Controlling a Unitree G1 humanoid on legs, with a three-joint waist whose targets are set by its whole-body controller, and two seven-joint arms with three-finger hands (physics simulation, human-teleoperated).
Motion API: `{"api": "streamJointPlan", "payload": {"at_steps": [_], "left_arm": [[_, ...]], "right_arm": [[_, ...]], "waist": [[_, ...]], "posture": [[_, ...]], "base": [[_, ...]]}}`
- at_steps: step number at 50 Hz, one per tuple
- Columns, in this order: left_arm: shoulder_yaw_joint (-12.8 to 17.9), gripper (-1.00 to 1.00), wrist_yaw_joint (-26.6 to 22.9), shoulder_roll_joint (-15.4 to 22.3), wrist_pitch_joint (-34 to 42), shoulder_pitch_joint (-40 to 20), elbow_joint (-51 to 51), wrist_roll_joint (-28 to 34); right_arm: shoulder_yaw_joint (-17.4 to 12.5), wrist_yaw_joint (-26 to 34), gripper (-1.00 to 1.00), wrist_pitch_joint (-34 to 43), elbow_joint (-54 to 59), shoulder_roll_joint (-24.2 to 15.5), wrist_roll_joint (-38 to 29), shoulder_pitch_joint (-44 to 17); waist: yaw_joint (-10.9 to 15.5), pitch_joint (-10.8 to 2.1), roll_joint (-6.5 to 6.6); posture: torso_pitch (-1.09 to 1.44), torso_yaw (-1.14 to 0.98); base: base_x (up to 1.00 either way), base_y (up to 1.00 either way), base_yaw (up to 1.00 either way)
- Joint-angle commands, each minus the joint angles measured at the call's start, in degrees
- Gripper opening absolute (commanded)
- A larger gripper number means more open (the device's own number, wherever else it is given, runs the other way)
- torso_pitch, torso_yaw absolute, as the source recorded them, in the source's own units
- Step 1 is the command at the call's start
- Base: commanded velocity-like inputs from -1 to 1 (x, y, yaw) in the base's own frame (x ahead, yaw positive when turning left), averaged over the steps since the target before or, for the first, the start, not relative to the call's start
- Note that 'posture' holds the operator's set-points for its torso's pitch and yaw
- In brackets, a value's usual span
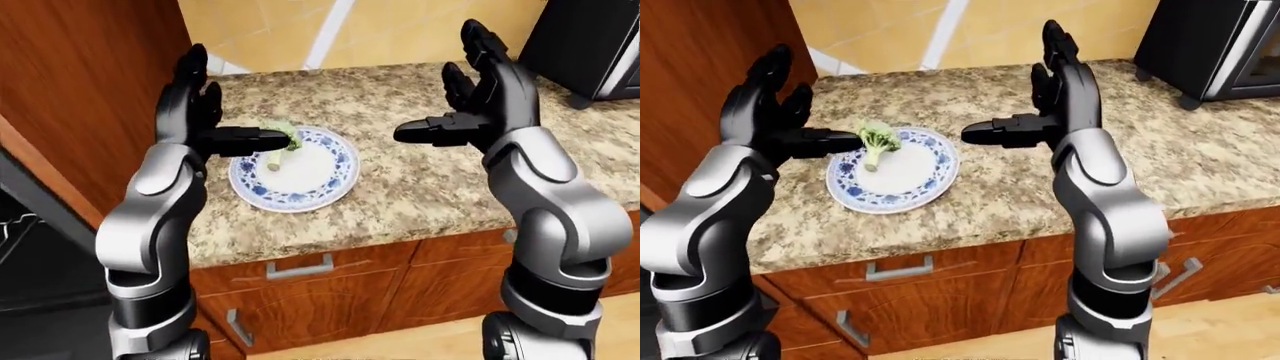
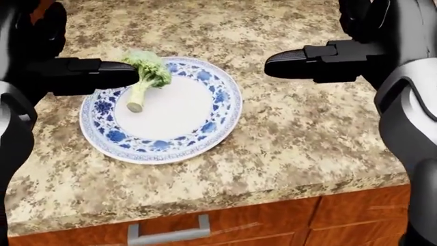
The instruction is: Place the broccoli on the rack of the oven.
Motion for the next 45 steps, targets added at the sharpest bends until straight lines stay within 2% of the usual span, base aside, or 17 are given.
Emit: {"api": "streamJointPlan", "payload": {"at_steps": [1,2,3,4,6,10,20,21,23,25,26,28,32,33,45], "left_arm": [[0.78,1.00,0.27,0.63,-2.03,-1.28,-1.24,0.50],[0.69,1.00,0.32,0.57,-2.01,-1.24,-1.22,0.56],[0.71,1.00,0.35,0.57,-1.79,-1.36,-1.38,0.50],[0.74,1.00,0.42,0.58,-1.60,-1.49,-1.45,0.48],[0.69,1.00,0.36,0.55,-1.83,-1.37,-1.35,0.56],[0.68,1.00,0.36,0.51,-1.78,-1.37,-1.44,0.53],[0.67,1.00,0.09,0.55,-2.26,-1.23,-1.14,0.65],[0.68,1.00,0.15,0.53,-2.14,-1.18,-1.25,0.66],[0.63,1.00,0.21,0.39,-2.04,-1.11,-1.45,0.63],[0.63,1.00,0.28,0.38,-1.81,-1.12,-1.70,0.59],[0.59,1.00,0.23,0.35,-1.99,-0.99,-1.67,0.64],[0.67,1.00,0.21,0.41,-2.00,-1.07,-1.65,0.65],[0.95,1.00,-0.47,0.54,-3.04,-0.90,-1.31,0.28],[0.61,1.00,-1.88,0.08,-4.88,0.02,-0.60,-0.36],[1.63,1.00,-1.10,1.13,-3.24,-1.01,-2.30,-3.58]], "right_arm": [[-0.08,0.41,1.00,-1.63,-1.21,-0.23,-0.22,-1.58],[-0.16,0.48,1.00,-1.59,-1.01,-0.23,-0.35,-1.57],[-0.15,0.56,1.00,-1.63,-0.92,-0.25,-0.47,-1.58],[-0.13,0.59,1.00,-1.52,-0.93,-0.27,-0.55,-1.59],[-0.06,0.65,1.00,-1.30,-0.99,-0.21,-0.71,-1.64],[-0.04,0.83,1.00,-1.17,-1.04,-0.12,-0.98,-1.64],[0.27,1.22,1.00,-0.72,-1.65,-0.02,-1.94,-1.83],[0.22,1.24,1.00,-0.53,-1.69,-0.07,-2.13,-1.84],[0.01,1.40,1.00,-0.76,-1.54,0.00,-2.26,-1.64],[-0.04,1.54,1.00,-1.13,-1.64,0.07,-2.35,-1.44],[-0.05,1.46,1.00,-1.00,-1.82,0.17,-2.32,-1.54],[-0.05,1.45,1.00,-0.95,-1.75,0.17,-2.42,-1.56],[0.37,1.67,1.00,-0.76,-1.58,0.05,-3.21,-1.44],[2.75,2.58,1.00,0.19,-1.16,-0.68,-4.66,-2.25],[5.98,11.45,1.00,-0.71,7.51,2.52,-12.04,-9.86]], "waist": [[0.13,-1.27,0.20],[-0.08,-1.51,1.60],[-0.61,-1.85,2.00],[-0.31,-1.47,1.21],[-0.22,-2.43,0.98],[0.17,-2.63,0.34],[0.62,-2.69,0.20],[1.20,-3.65,0.45],[1.89,-2.99,0.26],[1.01,-2.49,-0.02],[0.59,-1.76,0.12],[0.89,-2.32,0.48],[0.76,-2.19,0.57],[0.70,-2.19,0.60],[-0.19,-2.19,1.42]], "posture": [[0.00,0.00],[0.00,0.00],[0.00,0.00],[0.00,0.00],[0.00,0.00],[0.00,0.00],[0.00,0.00],[0.00,0.00],[0.00,0.00],[0.00,0.00],[0.00,0.00],[0.00,0.00],[0.00,0.00],[0.00,0.00],[0.00,0.00]], "base": [[0.00,0.00,0.00],[0.00,0.00,0.00],[0.00,0.00,0.00],[0.00,0.00,0.00],[0.00,0.00,0.00],[0.00,0.00,0.00],[0.00,0.00,0.00],[0.00,0.00,0.39],[0.00,0.00,0.80],[0.00,0.00,0.77],[0.00,0.00,0.00],[0.00,0.00,0.00],[0.00,0.00,0.00],[0.00,0.00,0.00],[0.00,0.00,0.00]]}}
